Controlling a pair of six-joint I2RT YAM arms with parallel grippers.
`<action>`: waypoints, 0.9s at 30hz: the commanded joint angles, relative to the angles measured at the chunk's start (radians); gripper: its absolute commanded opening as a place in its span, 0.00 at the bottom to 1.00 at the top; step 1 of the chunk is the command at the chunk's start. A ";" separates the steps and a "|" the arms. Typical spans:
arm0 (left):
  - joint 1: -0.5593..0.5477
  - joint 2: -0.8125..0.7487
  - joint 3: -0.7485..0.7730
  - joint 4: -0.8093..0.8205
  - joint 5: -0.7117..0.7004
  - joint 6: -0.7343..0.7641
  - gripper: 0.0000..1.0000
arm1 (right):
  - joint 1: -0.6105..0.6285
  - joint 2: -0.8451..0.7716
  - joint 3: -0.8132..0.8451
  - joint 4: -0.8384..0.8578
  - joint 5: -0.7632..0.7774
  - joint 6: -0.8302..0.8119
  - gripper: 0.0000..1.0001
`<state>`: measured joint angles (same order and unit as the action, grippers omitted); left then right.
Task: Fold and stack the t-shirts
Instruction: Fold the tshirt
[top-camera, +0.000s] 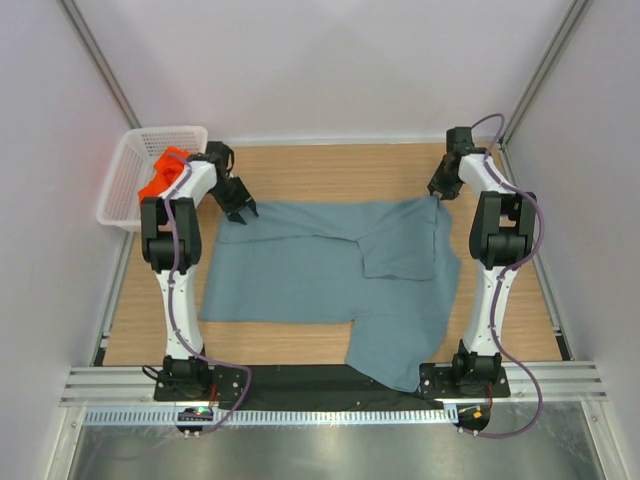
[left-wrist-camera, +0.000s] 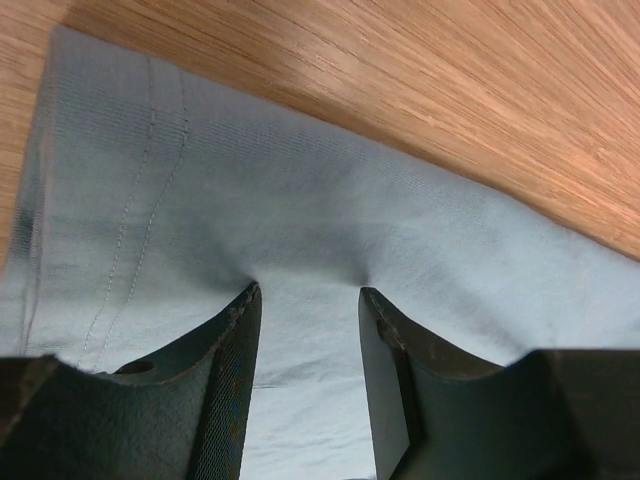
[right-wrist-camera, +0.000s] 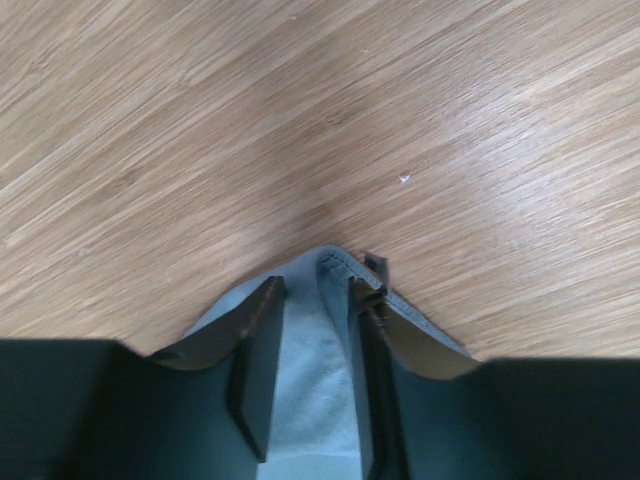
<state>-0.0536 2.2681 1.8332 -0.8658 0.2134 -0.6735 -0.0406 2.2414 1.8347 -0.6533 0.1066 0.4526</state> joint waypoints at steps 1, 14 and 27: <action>0.014 0.039 0.034 -0.018 -0.034 0.003 0.45 | -0.010 0.020 0.029 -0.005 0.012 -0.003 0.36; 0.041 0.094 0.031 -0.006 -0.017 -0.009 0.45 | -0.028 0.079 0.067 0.006 0.146 0.037 0.02; 0.081 0.154 0.119 0.011 0.009 -0.011 0.50 | -0.018 0.202 0.279 0.000 0.056 0.048 0.04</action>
<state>-0.0269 2.3409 1.9396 -0.8646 0.2729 -0.6724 -0.0563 2.4145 2.0563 -0.6594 0.1795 0.5102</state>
